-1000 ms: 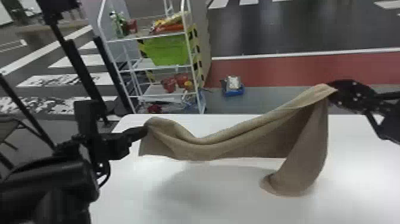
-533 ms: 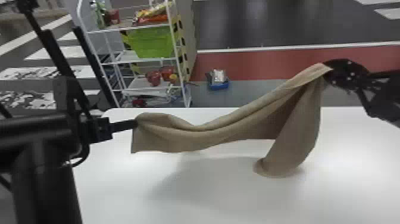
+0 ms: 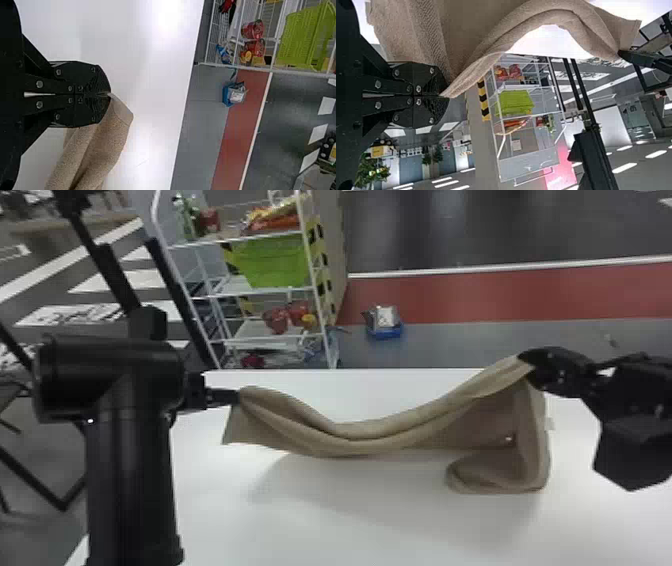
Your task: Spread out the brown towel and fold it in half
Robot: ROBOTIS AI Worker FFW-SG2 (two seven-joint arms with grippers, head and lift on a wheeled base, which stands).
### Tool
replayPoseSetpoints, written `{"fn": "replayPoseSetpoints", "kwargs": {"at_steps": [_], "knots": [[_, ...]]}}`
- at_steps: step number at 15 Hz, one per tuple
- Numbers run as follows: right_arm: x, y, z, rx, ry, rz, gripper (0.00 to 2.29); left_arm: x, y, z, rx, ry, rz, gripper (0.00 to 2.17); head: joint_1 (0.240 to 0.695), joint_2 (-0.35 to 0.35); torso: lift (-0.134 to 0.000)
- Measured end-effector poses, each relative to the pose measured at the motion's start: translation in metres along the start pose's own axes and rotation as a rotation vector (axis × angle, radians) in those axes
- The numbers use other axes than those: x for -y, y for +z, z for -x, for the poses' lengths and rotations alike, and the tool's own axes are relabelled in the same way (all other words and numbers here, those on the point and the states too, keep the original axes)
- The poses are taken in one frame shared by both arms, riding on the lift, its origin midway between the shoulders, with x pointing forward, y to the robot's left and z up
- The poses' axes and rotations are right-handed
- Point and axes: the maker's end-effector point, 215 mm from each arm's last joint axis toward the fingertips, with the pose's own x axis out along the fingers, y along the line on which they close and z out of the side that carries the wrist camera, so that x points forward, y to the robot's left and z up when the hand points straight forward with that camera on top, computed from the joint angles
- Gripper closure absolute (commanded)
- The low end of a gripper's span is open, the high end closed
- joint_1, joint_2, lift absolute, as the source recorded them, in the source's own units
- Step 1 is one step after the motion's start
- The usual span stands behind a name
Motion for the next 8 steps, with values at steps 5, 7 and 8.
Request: {"fn": "replayPoseSetpoints", "kwargs": {"at_steps": [5,7,8], "knots": [[0.081,-0.039,0.01,-0.085,-0.22,-0.064,2.01,-0.003,0.012,0.008,0.025,0.009,0.001,1.96,0.557,0.219,-0.134],[0.052,-0.018,0.026,-0.035,-0.181,-0.004,2.01,-0.014,-0.003,0.012,0.025,0.011,0.024,1.96,0.575,0.233,-0.134],[0.023,-0.002,0.039,0.008,-0.138,0.06,2.01,-0.024,-0.018,0.014,0.018,0.019,0.041,1.96,0.635,0.271,-0.134]]}}
